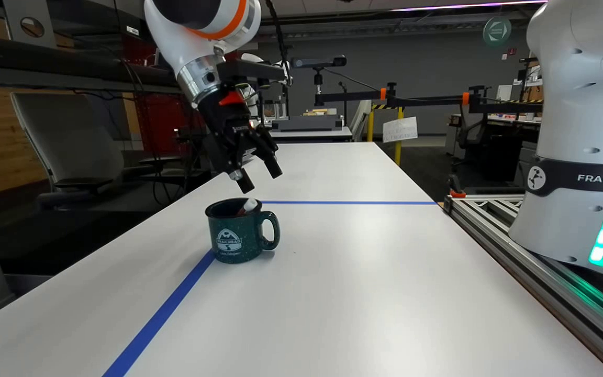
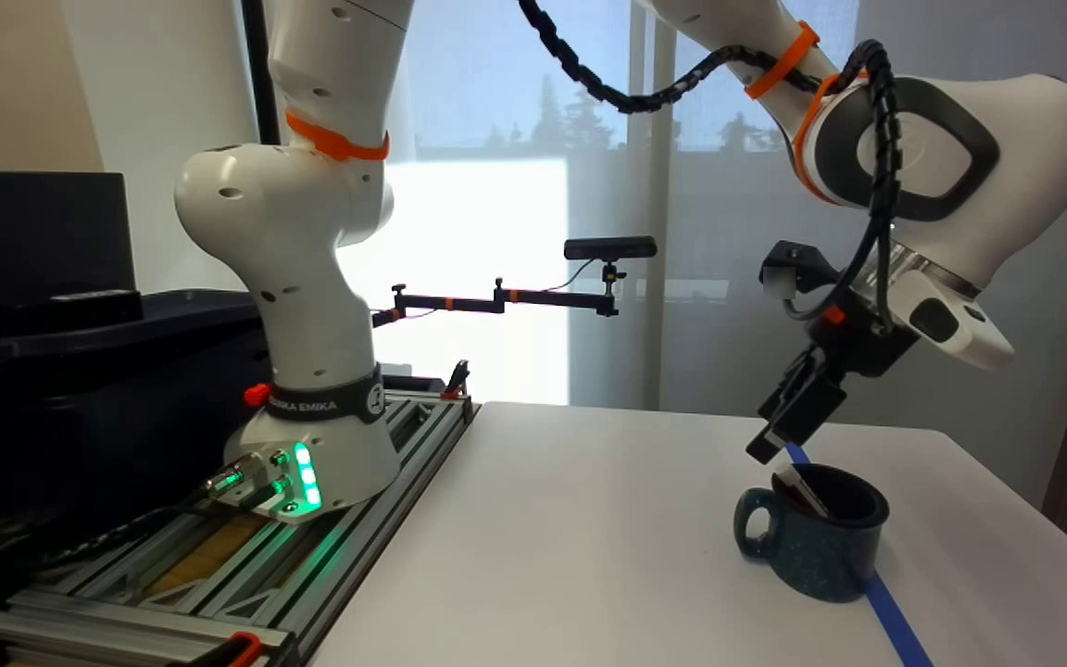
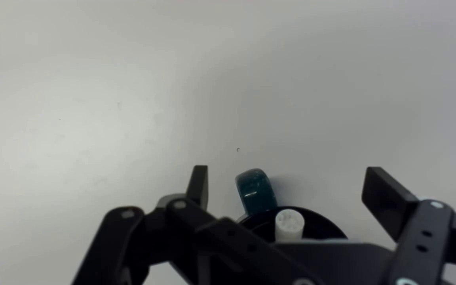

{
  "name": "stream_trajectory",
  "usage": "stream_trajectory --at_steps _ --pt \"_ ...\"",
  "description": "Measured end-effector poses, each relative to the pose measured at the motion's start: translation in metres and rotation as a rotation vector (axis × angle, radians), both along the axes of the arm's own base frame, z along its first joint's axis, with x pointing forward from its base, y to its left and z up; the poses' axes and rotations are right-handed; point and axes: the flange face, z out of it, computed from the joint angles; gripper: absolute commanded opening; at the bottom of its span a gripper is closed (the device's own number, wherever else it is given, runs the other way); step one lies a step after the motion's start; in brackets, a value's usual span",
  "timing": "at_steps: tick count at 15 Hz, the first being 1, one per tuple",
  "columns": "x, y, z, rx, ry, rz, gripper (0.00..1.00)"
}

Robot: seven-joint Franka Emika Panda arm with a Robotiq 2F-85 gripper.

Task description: Remove the marker from the mug cup

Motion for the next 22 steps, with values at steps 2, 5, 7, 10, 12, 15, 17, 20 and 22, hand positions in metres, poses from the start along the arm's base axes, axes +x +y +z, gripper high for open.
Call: stream_trajectory --at_steps 2,5,7,10,12,15,17,20,22 --pt "0.001 0.003 0.000 -0.003 -0.006 0.008 1.00" --pt "0.002 0.006 0.001 -0.004 -0.010 0.032 1.00" --pt "0.005 0.006 0.002 0.005 -0.017 0.053 1.00" --pt "0.016 0.001 0.001 0.022 -0.035 0.086 1.00" --pt "0.025 -0.004 -0.002 0.036 -0.045 0.112 1.00" --pt "0.038 -0.009 -0.010 0.055 -0.055 0.148 0.74" --pt "0.044 -0.010 -0.016 0.064 -0.057 0.167 0.63" --pt "0.053 -0.008 -0.024 0.075 -0.061 0.191 0.39" --pt "0.057 -0.006 -0.027 0.080 -0.063 0.203 0.30"
